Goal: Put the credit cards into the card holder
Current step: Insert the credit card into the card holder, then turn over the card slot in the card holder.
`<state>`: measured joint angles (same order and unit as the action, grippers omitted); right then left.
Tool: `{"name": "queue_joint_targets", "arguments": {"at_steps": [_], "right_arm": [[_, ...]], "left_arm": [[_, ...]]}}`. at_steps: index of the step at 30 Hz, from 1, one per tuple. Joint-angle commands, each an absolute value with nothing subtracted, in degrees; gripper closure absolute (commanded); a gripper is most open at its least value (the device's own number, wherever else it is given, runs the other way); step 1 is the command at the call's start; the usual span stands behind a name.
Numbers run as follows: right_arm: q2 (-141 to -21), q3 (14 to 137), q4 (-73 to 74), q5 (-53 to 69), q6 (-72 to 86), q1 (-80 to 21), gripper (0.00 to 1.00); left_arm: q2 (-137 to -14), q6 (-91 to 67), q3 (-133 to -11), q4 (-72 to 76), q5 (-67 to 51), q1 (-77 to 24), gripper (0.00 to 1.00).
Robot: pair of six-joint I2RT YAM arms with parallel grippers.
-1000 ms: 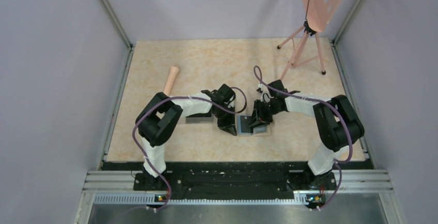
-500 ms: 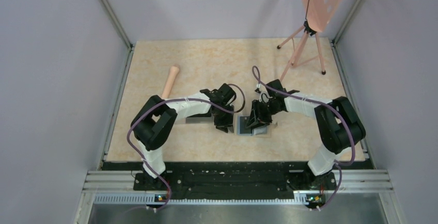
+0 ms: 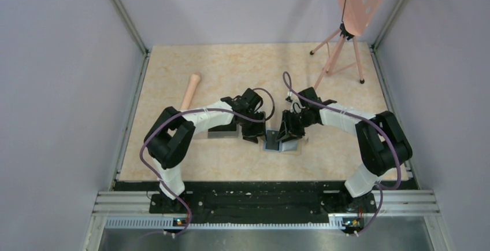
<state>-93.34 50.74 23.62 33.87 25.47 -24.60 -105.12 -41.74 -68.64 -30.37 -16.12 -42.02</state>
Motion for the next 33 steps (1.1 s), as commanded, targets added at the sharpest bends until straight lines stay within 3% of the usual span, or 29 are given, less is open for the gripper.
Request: {"name": "queue_joint_targets", "arguments": {"at_steps": [1, 5, 10, 16, 29, 33], "right_arm": [[-92.48, 52.51, 23.16, 32.85, 24.43, -25.47, 0.65], [-93.76, 51.96, 22.46, 31.85, 24.14, -25.41, 0.69], [-95.93, 51.48, 22.36, 31.29, 24.25, -25.43, 0.85], [-97.11, 50.34, 21.72, 31.09, 24.18, -25.44, 0.95], [-98.42, 49.75, 21.27, 31.45, 24.04, -25.41, 1.0], [-98.85, 49.75, 21.27, 31.46, 24.11, -25.46, 1.0]], "left_arm": [[-104.75, -43.27, -69.79, -24.97, -20.51, -41.19, 0.5], [-106.38, -43.42, -70.16, -24.22, -21.46, -40.87, 0.5], [-107.75, -43.79, -70.23, -23.5, -22.16, -40.88, 0.5], [-108.69, -44.13, -70.57, -22.59, -22.74, -40.88, 0.6], [-108.8, -43.4, -71.26, -23.83, -20.98, -41.21, 0.67], [-108.07, -41.85, -73.5, -28.36, -16.69, -41.8, 0.6]]}}
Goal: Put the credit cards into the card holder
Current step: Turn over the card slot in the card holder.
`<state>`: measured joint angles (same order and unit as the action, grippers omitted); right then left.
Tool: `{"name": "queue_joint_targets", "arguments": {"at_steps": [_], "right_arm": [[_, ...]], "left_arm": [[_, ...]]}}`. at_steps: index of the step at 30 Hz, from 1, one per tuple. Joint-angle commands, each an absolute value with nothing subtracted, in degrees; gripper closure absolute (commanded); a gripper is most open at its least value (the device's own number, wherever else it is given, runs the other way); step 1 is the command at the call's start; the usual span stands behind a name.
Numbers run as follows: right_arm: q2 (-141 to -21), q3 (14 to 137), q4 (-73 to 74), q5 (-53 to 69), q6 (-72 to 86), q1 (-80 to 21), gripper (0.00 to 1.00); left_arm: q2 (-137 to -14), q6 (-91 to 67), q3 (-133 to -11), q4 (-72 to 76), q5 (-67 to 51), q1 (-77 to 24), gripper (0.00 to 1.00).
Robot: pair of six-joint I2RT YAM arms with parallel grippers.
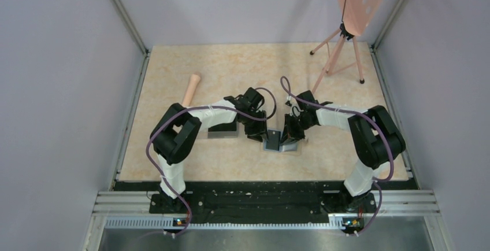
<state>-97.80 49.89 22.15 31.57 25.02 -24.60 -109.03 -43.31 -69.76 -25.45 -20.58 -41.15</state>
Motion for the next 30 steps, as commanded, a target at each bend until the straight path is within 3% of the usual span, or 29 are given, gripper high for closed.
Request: {"name": "queue_joint_targets", "arguments": {"at_steps": [1, 11, 23, 30], "right_arm": [[-98.94, 49.75, 21.27, 31.46, 24.12, -25.41, 1.0], [-99.34, 49.57, 21.64, 30.67, 24.22, -25.41, 1.0], [-99.32, 49.14, 21.84, 30.84, 24.24, -25.4, 1.0], [-99.33, 49.22, 21.88, 31.06, 24.26, -25.44, 1.0]], "left_arm": [[-107.9, -41.6, -74.07, -29.1, -15.87, -41.97, 0.6], [-108.29, -41.19, -75.05, -27.82, -17.29, -43.15, 0.68], [-110.5, -41.03, -75.34, -28.09, -17.37, -43.4, 0.65], [-109.97, -40.85, -75.49, -26.72, -18.23, -43.92, 0.74]]}}
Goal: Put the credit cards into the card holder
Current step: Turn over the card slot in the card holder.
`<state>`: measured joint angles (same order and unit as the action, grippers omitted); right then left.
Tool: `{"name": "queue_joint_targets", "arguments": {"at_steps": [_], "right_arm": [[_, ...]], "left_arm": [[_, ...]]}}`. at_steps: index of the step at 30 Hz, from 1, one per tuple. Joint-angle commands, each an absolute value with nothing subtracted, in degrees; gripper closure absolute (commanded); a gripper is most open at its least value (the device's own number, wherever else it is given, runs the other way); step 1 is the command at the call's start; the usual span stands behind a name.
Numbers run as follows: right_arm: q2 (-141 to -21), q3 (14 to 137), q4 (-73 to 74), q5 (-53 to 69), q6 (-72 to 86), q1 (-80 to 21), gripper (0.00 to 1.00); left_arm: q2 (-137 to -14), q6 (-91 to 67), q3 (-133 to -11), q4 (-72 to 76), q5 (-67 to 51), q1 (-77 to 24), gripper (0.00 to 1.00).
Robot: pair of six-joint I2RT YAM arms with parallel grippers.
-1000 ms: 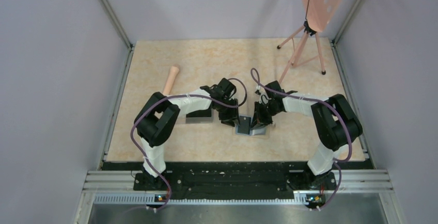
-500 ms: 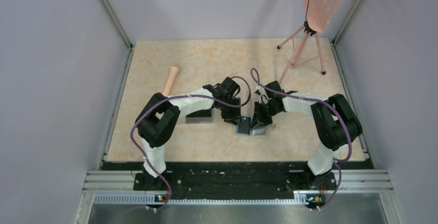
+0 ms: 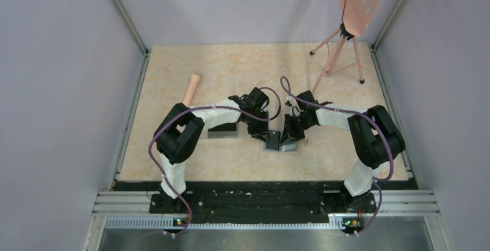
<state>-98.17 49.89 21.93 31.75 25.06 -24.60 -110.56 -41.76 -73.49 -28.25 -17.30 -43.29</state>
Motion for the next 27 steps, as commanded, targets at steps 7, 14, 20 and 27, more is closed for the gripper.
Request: {"name": "queue_joint_targets", "arguments": {"at_steps": [7, 14, 20, 27], "right_arm": [[-99.51, 49.26, 21.94, 31.37, 24.22, -25.46, 1.0], [-99.4, 49.8, 22.48, 31.41, 24.11, -25.46, 1.0], [-98.93, 50.61, 22.83, 31.51, 24.29, -25.44, 1.0], [-98.93, 50.71, 22.96, 31.55, 24.11, -25.44, 1.0]], "left_arm": [[-108.22, -40.06, -75.67, -26.95, -16.93, -44.33, 0.77], [-107.81, -39.53, -76.16, -26.69, -16.88, -44.98, 0.82], [-106.56, -40.45, -75.82, -24.82, -17.34, -45.09, 0.86], [-106.21, -41.35, -75.69, -22.4, -20.3, -45.13, 0.8]]}}
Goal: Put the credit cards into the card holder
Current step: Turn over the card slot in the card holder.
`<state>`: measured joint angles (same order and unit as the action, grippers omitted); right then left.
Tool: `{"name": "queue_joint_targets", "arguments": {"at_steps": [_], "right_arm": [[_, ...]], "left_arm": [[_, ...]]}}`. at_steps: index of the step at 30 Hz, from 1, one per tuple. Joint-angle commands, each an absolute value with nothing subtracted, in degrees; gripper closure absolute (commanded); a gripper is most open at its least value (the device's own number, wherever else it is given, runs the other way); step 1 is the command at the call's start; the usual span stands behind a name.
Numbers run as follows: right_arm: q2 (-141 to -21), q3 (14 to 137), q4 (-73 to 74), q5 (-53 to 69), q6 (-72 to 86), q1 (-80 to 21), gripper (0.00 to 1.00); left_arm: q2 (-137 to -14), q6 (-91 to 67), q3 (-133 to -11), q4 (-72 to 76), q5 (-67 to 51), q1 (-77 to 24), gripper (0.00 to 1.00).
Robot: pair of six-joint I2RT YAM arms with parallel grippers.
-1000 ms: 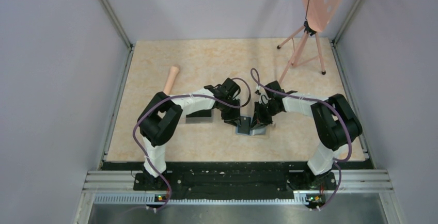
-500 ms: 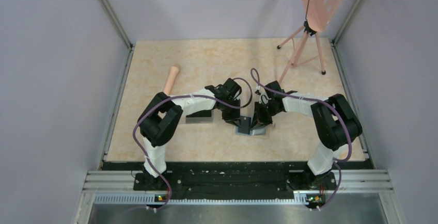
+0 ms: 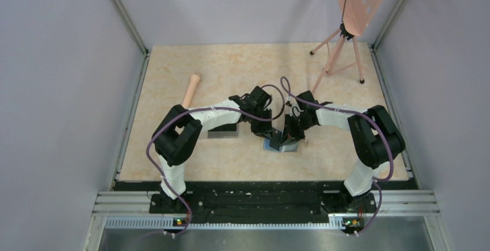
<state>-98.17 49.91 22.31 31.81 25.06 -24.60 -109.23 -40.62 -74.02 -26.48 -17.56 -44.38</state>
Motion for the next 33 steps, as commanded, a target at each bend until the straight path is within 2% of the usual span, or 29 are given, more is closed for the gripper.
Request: {"name": "queue_joint_targets", "arguments": {"at_steps": [1, 12, 15, 22, 27, 29, 33], "right_arm": [[-98.92, 50.65, 22.94, 31.5, 24.16, -25.44, 1.0], [-98.91, 50.71, 23.19, 31.55, 23.83, -25.42, 1.0], [-98.96, 50.71, 23.22, 31.64, 23.72, -25.44, 1.0], [-98.75, 50.62, 23.58, 31.46, 23.54, -25.46, 1.0], [-98.09, 51.04, 23.64, 31.42, 23.56, -25.4, 1.0], [-97.56, 51.33, 23.84, 31.4, 23.64, -25.43, 1.0], [-95.49, 52.15, 24.22, 31.34, 24.06, -25.41, 1.0]], "left_arm": [[-106.49, -41.28, -75.7, -22.37, -20.5, -45.11, 0.79], [-108.23, -38.62, -78.94, -29.56, -15.19, -46.09, 0.71], [-107.81, -37.96, -79.73, -30.27, -14.19, -46.36, 0.71], [-108.13, -37.76, -79.77, -26.67, -18.37, -47.12, 0.74], [-110.64, -37.91, -80.43, -27.76, -19.51, -47.11, 0.71], [-111.24, -37.86, -81.01, -29.67, -18.07, -47.15, 0.77], [-111.0, -37.43, -81.39, -32.91, -14.58, -47.11, 1.0]]}}
